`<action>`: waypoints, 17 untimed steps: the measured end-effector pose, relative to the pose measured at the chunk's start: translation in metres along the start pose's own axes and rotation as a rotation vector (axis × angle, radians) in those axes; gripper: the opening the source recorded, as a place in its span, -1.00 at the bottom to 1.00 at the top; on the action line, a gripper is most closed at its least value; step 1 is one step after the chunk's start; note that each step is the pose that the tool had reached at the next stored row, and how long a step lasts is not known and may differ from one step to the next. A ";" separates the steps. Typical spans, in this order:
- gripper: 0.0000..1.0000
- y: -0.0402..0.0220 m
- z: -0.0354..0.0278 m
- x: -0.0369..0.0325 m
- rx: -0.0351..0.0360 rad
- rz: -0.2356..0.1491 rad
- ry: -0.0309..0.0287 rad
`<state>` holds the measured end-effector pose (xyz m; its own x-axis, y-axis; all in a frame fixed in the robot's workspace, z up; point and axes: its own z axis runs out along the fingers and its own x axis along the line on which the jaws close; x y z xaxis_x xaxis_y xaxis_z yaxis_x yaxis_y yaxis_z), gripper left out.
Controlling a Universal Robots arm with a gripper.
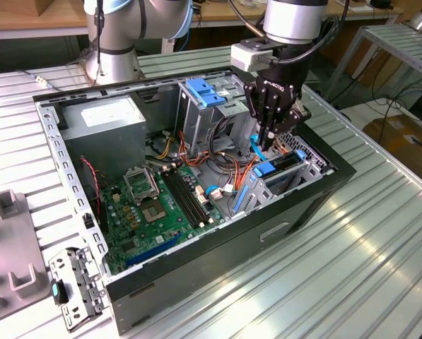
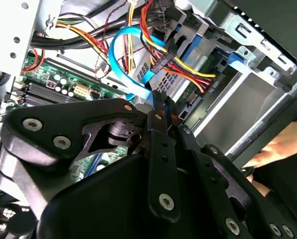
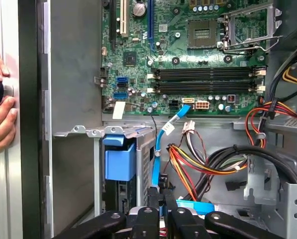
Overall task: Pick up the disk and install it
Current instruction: 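Insert the second disk wire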
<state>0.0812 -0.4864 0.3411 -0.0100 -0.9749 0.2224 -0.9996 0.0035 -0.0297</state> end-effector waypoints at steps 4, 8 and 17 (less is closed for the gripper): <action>-0.68 0.0000 -0.0002 0.0028 0.0000 0.000 -0.0001; -0.68 -0.0004 -0.0074 0.0114 0.0012 0.000 -0.0036; -0.68 -0.0004 -0.0036 0.0276 0.0001 0.004 -0.1138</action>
<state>0.0812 -0.5125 0.3508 -0.0104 -0.9939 0.1101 -0.9995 0.0071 -0.0304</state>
